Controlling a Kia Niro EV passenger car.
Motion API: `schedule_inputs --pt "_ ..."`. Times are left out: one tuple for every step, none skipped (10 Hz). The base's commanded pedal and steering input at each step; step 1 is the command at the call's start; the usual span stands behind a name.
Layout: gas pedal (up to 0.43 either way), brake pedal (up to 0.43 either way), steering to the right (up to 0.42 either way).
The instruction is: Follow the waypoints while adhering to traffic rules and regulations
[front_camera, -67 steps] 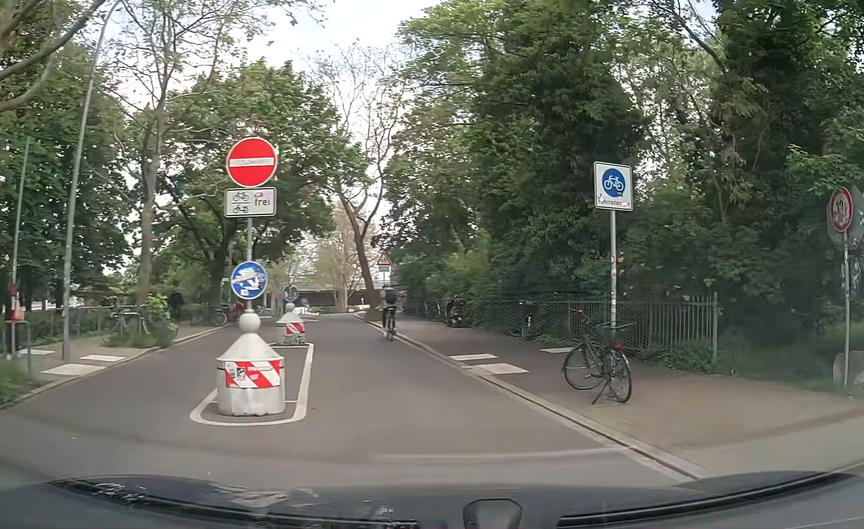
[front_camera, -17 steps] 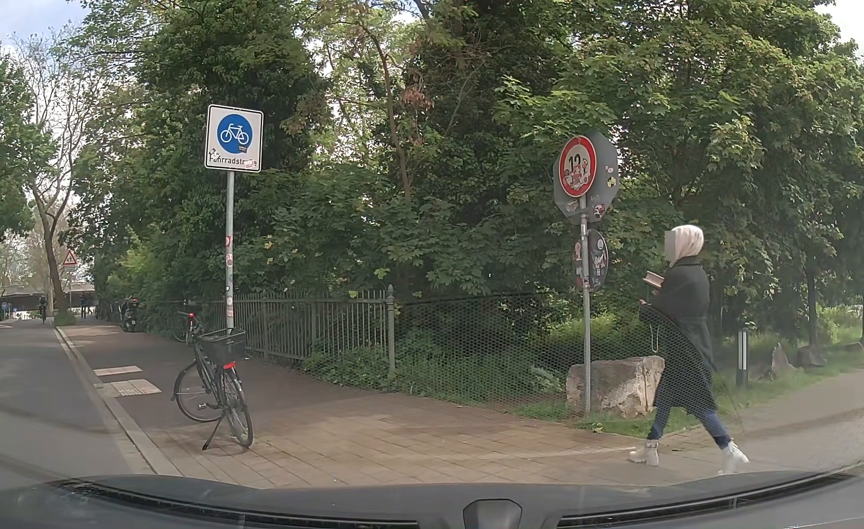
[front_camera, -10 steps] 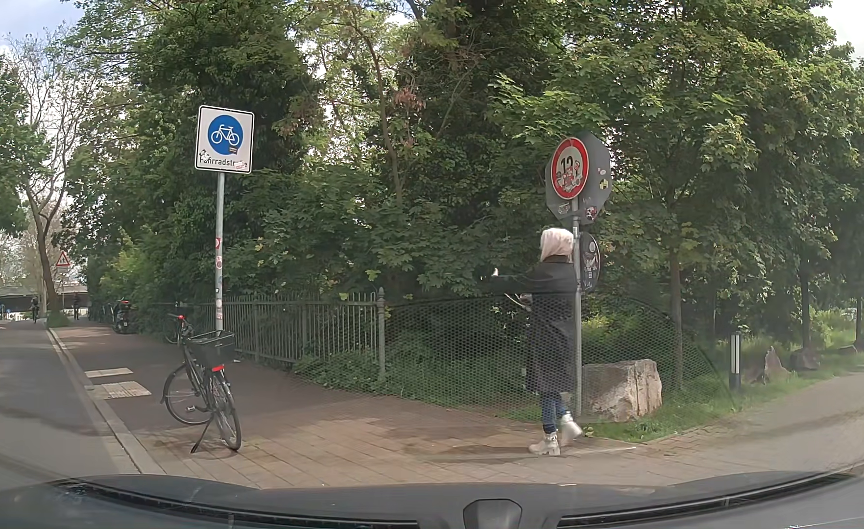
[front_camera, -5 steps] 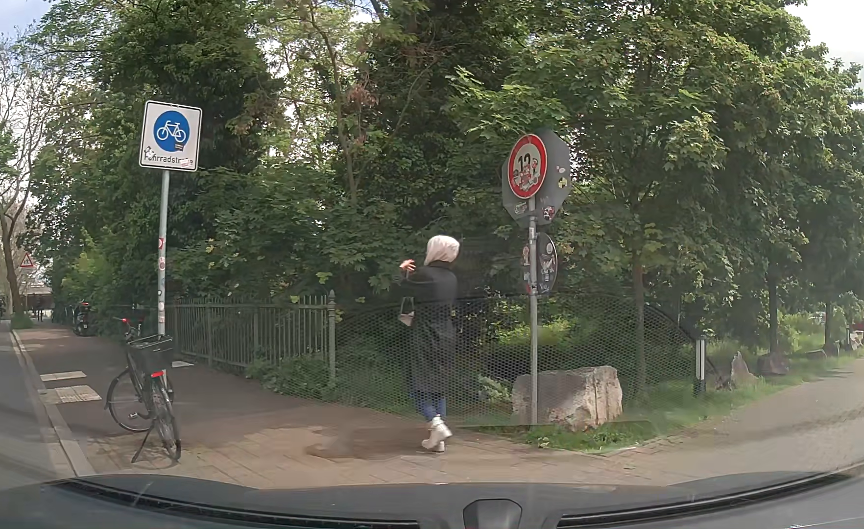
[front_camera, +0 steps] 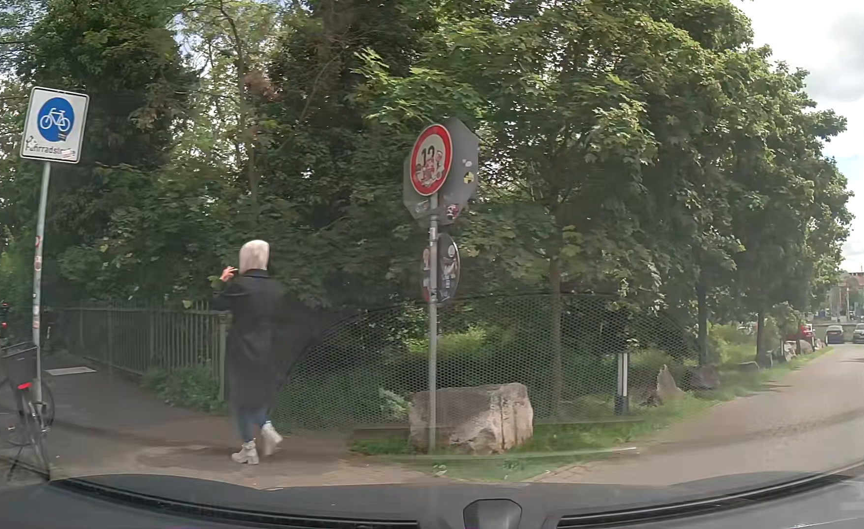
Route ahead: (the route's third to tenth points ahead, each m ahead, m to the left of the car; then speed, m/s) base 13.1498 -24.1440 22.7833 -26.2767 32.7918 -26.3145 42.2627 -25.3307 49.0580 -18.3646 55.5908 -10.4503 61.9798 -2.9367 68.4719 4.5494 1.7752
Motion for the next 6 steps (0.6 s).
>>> schedule_inputs --pt "0.26 0.0 0.736" --pt "0.248 0.0 0.706" --pt "0.248 0.0 0.679" --pt "0.228 0.0 0.646" --pt "0.209 0.0 0.611" --pt "0.209 0.0 0.587"
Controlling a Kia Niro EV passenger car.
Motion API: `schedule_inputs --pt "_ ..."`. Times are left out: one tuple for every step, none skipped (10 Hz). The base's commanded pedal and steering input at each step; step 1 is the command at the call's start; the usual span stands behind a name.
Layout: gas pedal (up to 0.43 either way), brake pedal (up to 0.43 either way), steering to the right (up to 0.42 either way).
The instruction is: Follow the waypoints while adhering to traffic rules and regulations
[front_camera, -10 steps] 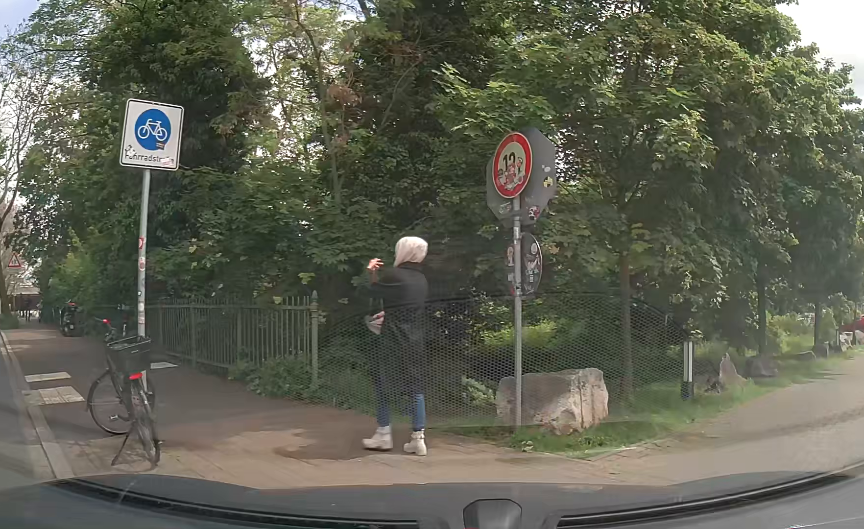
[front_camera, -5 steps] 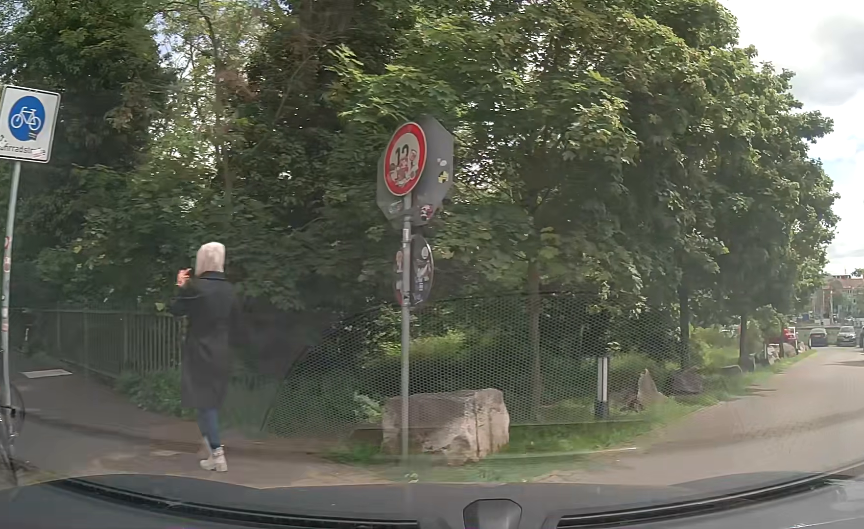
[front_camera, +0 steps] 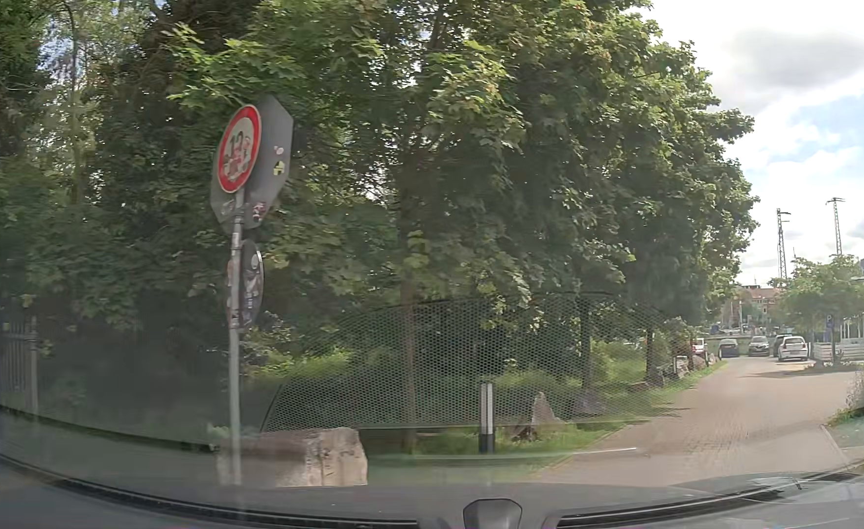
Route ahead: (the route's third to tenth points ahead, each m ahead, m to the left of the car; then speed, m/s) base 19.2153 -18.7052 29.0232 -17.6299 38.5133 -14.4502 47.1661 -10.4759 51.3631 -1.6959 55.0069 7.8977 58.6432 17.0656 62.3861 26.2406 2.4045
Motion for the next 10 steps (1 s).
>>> schedule_inputs --pt "0.209 0.0 0.551" --pt "0.189 0.0 0.515" --pt "0.177 0.0 0.493" --pt "0.169 0.0 0.462" --pt "0.169 0.0 0.428" --pt "0.157 0.0 0.411" --pt "0.15 0.0 0.39" --pt "0.15 0.0 0.377" --pt "0.138 0.0 0.356" --pt "0.138 0.0 0.335"
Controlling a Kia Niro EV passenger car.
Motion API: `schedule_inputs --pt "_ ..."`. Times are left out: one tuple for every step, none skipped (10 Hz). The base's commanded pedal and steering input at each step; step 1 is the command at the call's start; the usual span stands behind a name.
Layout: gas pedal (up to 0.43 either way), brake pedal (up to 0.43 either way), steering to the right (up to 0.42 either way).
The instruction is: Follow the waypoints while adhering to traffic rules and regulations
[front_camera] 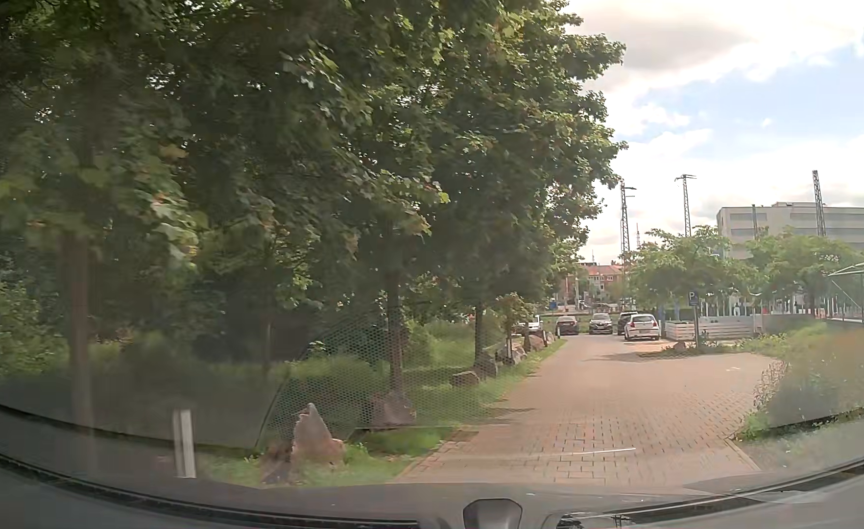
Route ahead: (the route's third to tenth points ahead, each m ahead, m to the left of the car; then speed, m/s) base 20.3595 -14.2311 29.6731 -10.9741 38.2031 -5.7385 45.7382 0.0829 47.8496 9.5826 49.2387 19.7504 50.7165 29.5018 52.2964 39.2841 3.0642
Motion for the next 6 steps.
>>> schedule_inputs --pt "0.138 0.0 0.318" --pt "0.13 0.0 0.296" --pt "0.13 0.0 0.277" --pt "0.118 0.0 0.254" --pt "0.118 0.0 0.23" --pt "0.098 0.0 0.213"
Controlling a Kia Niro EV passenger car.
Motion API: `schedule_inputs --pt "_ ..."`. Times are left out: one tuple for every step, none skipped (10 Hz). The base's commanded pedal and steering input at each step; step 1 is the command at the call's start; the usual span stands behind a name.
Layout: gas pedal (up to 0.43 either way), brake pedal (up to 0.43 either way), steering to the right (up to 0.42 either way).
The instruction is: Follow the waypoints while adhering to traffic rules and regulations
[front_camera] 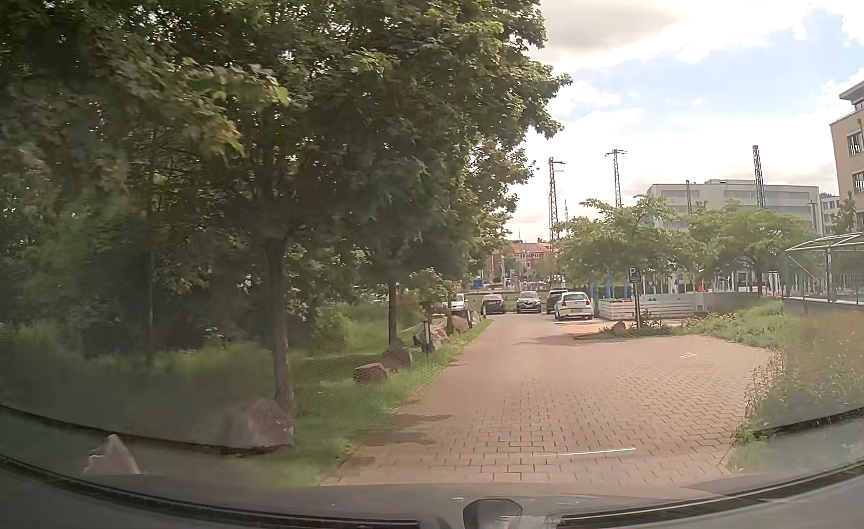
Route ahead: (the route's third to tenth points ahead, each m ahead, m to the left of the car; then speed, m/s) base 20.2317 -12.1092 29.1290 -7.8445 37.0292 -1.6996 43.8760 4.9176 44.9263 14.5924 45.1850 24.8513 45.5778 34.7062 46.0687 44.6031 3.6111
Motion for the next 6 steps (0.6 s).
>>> schedule_inputs --pt "0.098 0.0 0.2" --pt "0.087 0.0 0.187" --pt "0.087 0.0 0.174" --pt "0.079 0.0 0.162" --pt "0.059 0.0 0.143" --pt "0.047 0.0 0.126"
